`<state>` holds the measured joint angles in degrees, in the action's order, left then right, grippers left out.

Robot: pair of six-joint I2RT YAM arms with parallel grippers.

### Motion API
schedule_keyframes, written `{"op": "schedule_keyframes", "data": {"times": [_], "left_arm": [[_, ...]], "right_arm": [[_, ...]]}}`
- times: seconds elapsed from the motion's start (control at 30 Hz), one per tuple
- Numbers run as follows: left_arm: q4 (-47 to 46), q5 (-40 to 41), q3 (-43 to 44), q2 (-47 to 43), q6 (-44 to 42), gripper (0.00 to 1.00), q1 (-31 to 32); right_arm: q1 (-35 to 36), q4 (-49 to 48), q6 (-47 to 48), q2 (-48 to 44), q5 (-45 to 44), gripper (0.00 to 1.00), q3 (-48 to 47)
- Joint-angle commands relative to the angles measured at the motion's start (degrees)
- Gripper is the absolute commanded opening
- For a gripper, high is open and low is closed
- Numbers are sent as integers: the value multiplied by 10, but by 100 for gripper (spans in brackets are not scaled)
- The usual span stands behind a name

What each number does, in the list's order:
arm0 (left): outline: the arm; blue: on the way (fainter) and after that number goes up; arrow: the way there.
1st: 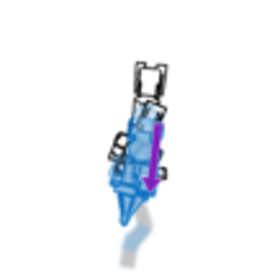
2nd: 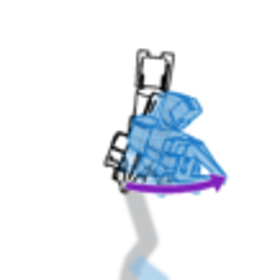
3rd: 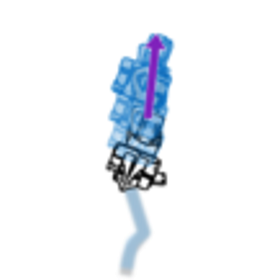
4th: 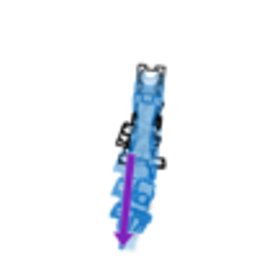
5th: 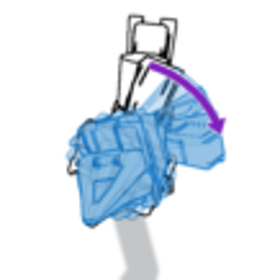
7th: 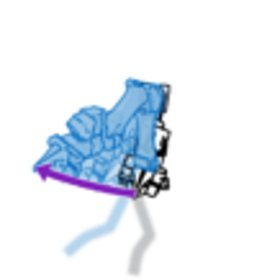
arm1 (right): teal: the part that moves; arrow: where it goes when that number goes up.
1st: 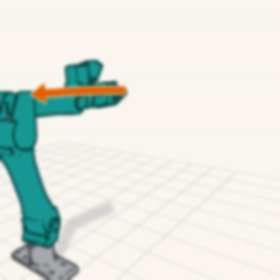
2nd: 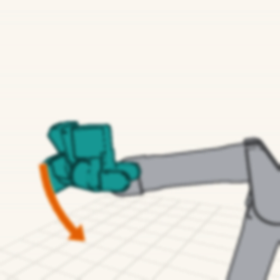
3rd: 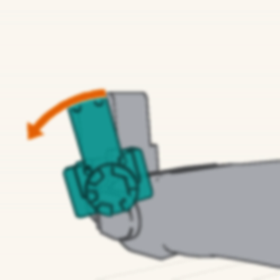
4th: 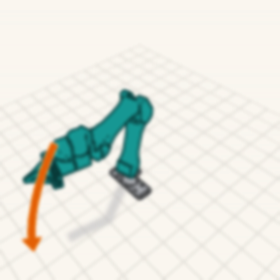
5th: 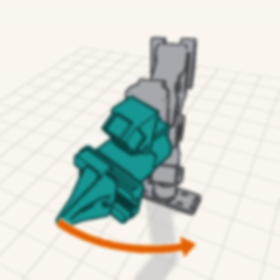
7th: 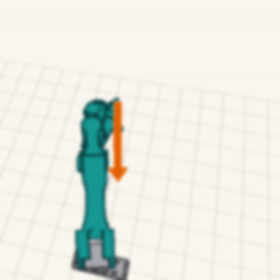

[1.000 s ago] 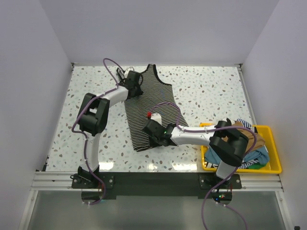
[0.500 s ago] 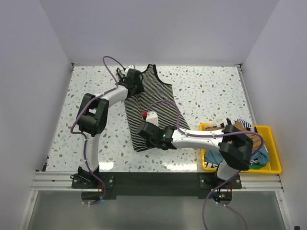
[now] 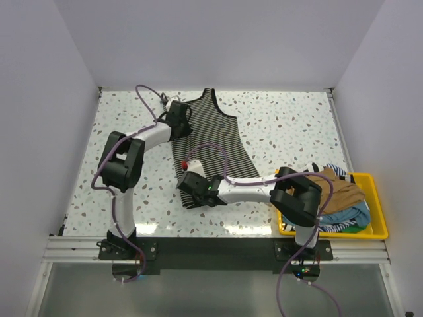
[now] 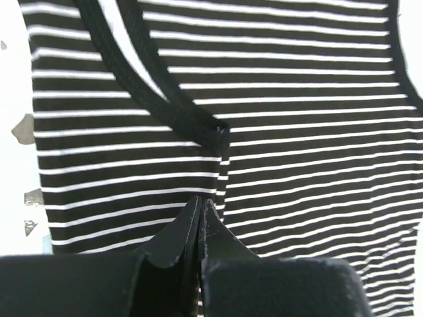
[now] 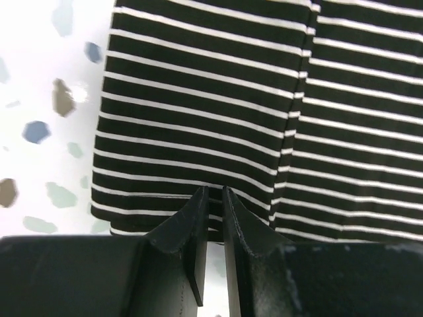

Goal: Fold and stack the tank tops
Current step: Fold the tank top

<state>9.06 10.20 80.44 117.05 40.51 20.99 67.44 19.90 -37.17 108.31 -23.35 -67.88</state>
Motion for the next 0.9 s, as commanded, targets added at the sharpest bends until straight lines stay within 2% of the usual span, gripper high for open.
{"op": "schedule_keyframes", "data": {"times": [0.0, 0.1, 0.27, 0.4, 0.47, 0.67, 0.73, 0.83, 0.87], "left_arm": [[-7, -1, -4, 18, 2, 1, -5], [3, 14, 1, 30, -14, 2, -6], [6, 7, 10, 44, -74, 6, -17], [16, -42, 30, 59, -114, 8, -27], [9, -67, 31, 59, -132, 12, -33], [10, -134, 57, 44, -142, 30, -39], [11, -141, 69, 35, -136, 35, -37], [18, -146, 91, 14, -127, 43, -36], [19, -143, 98, 6, -124, 44, -35]], "right_arm": [[8, -38, 16, 17, 40, 18, -23], [26, -61, 0, 27, 58, 18, -26], [54, -158, -42, 50, 119, 17, -22], [60, -212, -63, 66, 139, 17, -38], [60, -229, -62, 56, 129, 17, -31], [59, -267, -16, -7, 125, 36, -1], [59, -247, -2, -48, 108, 43, 5], [41, -182, 9, -116, 59, 47, 6], [16, -163, 10, -135, 56, 48, 6]]}}
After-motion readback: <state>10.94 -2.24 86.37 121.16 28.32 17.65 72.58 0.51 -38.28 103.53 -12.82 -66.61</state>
